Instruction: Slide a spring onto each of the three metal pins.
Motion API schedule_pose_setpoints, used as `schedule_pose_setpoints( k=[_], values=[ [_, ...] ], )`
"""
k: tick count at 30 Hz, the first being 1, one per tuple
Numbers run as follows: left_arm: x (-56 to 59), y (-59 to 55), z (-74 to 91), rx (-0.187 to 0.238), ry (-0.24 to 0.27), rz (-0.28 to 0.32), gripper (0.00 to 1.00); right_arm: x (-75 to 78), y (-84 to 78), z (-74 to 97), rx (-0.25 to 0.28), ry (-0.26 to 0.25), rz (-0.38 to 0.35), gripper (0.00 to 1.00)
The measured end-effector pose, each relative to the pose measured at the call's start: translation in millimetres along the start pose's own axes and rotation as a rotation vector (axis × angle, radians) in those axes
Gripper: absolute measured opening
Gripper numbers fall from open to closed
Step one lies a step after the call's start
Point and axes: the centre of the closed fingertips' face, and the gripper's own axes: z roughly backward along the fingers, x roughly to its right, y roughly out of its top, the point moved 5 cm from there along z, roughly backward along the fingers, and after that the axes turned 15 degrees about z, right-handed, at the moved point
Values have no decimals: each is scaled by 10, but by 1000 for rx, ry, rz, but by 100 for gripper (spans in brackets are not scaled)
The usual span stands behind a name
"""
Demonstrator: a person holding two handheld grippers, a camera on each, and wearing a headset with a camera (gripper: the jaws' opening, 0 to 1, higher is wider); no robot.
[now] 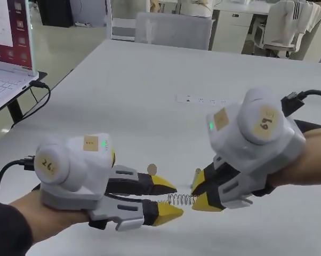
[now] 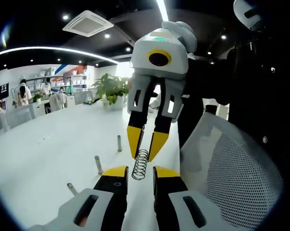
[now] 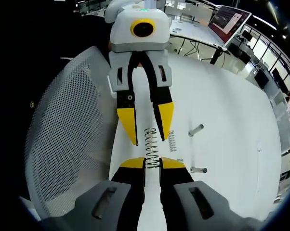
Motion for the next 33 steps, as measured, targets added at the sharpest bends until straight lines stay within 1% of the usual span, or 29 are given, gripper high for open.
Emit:
schedule_pose_setpoints(
  k=[8,17,23,26,33],
  values=[
    [4,-8,-9,-6,2,-5,4,-11,16,3,4,0,3,8],
    [26,-17,-14,-13,-8,-15,3,-35,18,7,2,3,4,9],
    [39,-13,-2,-12,-20,-12,3,-46,24,14,15,4,-8,9],
    [43,-16,-4,-15,-22,-12,3,-48,16,5,13,4,-9,9],
    [60,10,11,-3,-32,-7,2,-64,-21,-36,18,16,-15,11]
  ],
)
